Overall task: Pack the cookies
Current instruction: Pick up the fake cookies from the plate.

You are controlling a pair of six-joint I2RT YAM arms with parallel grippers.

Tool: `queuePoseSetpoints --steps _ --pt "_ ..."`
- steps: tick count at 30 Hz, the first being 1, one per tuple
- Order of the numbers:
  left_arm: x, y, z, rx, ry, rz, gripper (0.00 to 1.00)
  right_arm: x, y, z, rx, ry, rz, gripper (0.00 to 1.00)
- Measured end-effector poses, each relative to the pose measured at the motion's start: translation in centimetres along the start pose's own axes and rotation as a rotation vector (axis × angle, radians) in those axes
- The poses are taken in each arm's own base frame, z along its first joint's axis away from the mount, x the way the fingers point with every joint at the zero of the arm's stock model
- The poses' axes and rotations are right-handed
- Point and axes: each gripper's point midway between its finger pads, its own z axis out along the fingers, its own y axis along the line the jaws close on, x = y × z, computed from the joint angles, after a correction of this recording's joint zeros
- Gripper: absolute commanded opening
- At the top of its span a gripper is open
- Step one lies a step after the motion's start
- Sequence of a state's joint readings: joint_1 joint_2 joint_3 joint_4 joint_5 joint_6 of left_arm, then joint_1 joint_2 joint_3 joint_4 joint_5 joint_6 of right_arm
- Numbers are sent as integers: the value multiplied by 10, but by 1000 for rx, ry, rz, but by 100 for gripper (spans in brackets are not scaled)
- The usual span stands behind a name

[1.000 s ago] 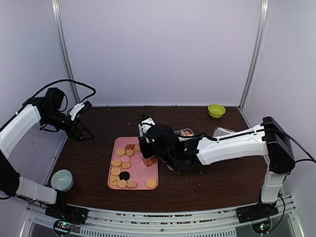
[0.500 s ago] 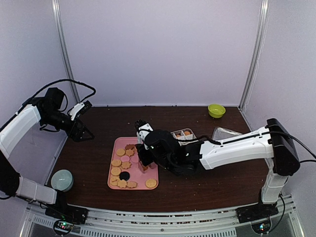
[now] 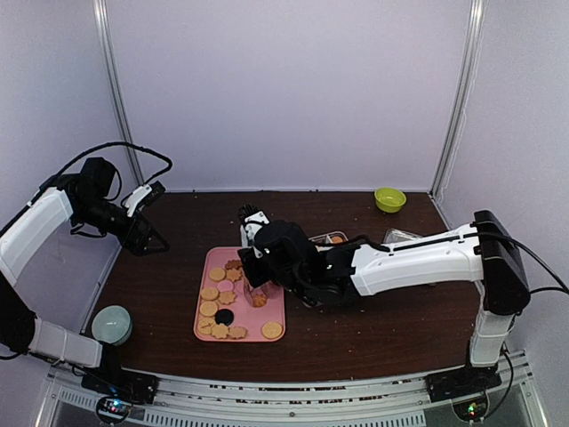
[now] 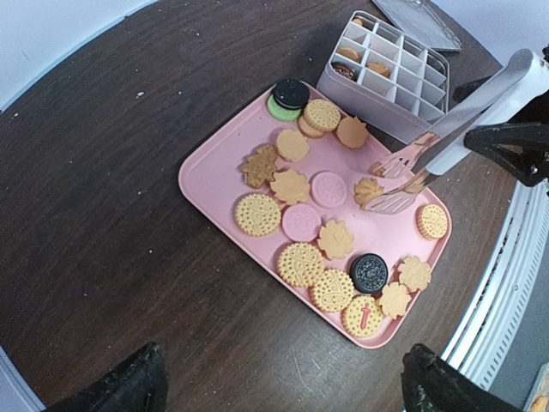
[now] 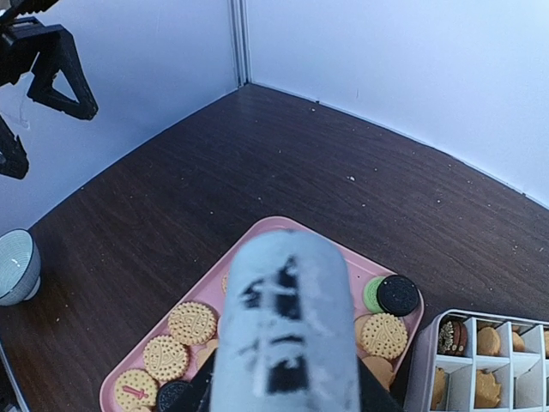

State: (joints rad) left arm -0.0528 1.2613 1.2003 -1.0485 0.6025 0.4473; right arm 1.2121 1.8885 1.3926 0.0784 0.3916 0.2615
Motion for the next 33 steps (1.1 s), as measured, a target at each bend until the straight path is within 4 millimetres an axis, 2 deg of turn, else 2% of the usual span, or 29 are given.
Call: queuePoseSetpoints --steps 4,16,24,33 --pt "0 0 0 0 -1 1 98 11 1 7 3 19 -16 39" --pt "0 0 0 1 -1 2 98 18 1 10 6 12 -34 38" --pt "0 -1 0 3 -3 5 98 19 0 11 7 1 -24 24" --pt "0 -1 0 3 -3 5 98 12 -5 3 14 11 -64 21"
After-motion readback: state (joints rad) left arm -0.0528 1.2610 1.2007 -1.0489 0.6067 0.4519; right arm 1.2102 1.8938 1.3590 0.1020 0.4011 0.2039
